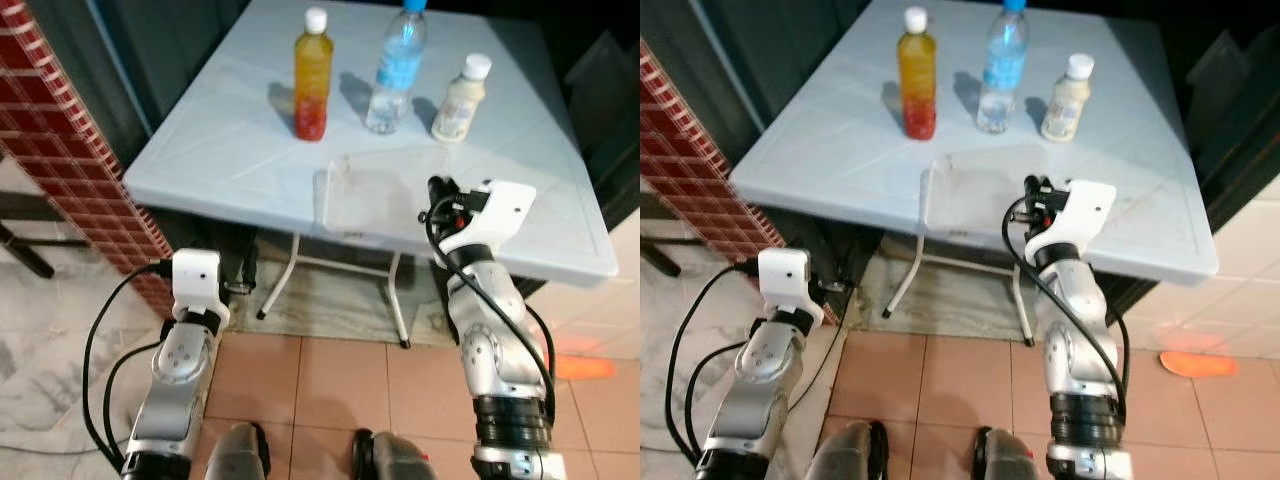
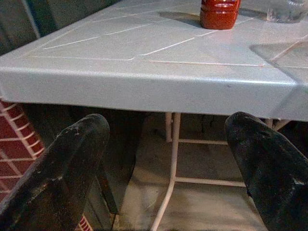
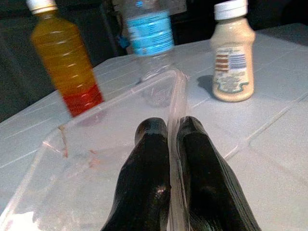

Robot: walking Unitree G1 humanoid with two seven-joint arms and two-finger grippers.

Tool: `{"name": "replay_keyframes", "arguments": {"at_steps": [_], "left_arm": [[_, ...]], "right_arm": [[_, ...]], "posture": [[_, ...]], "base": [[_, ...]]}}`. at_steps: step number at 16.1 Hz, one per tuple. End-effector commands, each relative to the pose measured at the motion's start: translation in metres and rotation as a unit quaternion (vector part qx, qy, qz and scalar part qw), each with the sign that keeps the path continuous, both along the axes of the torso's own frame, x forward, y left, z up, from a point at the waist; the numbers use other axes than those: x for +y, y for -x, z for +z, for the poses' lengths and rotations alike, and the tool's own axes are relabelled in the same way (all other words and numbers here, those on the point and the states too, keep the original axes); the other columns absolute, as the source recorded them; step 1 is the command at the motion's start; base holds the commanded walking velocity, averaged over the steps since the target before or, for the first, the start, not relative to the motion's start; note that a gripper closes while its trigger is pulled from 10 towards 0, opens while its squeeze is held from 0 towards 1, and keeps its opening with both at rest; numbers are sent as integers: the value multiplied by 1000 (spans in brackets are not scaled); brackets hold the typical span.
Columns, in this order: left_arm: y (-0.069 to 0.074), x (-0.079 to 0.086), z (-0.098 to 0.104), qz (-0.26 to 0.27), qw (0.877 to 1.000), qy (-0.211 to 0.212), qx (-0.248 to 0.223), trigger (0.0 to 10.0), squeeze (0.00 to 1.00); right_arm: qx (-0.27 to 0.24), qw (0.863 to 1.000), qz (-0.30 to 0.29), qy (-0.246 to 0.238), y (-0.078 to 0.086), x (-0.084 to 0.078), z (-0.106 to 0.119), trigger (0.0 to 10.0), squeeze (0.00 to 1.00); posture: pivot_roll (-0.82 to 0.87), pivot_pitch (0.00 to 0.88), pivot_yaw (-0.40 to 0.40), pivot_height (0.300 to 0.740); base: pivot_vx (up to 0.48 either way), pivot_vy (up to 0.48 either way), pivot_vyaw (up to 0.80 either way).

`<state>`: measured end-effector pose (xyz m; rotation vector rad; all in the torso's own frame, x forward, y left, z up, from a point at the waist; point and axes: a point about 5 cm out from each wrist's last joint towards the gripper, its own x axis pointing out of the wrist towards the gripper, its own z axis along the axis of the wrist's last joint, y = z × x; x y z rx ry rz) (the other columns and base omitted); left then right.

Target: Restocking fridge

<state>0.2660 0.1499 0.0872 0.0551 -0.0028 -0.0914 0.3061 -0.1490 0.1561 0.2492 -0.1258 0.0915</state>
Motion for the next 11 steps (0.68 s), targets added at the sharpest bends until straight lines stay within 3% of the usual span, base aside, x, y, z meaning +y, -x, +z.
{"name": "replay_keyframes", "arguments": {"at_steps": [1,7,11], "left_arm": [[1,2,-2,5,1000,-4,1,10000,0],[1,3,-2,5,1000,-4,2,10000,0],[4,13,-3,25,1000,-13,0,10000,0]], "right_arm": [[20,1000,3,11,1,1,-7,10000,0],[22,1000,6,14,2,3,-8,10000,0],[24,999,4,39,9,1,-16,10000,0]], "posture": [[9,86,8,740],[11,88,2,740],[14,80,13,740]], "base": [[-240,0,0],[-286,0,0],[0,0,0]]}}
